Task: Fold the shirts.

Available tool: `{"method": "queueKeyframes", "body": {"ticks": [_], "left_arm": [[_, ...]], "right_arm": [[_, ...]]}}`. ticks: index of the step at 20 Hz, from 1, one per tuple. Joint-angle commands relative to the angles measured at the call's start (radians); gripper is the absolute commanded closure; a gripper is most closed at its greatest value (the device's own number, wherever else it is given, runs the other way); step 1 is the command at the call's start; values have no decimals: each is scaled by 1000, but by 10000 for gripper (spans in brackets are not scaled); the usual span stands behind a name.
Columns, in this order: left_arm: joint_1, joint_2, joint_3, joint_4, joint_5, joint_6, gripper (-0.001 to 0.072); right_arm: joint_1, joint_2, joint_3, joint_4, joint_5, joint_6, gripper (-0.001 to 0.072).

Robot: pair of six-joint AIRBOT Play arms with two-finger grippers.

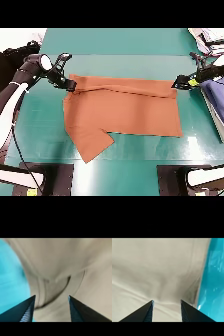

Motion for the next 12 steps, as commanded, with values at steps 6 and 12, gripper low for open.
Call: {"method": "queueKeyframes", "body": {"ticks": [6,12], "left_arm": [[0,344,-311,-65,-175,-105,219],[0,616,-771,-272,-137,-189,219]], "right_arm": [[-109,282,-192,32,111,-42,316],[-135,456,-399,35,67,-61,315]]}}
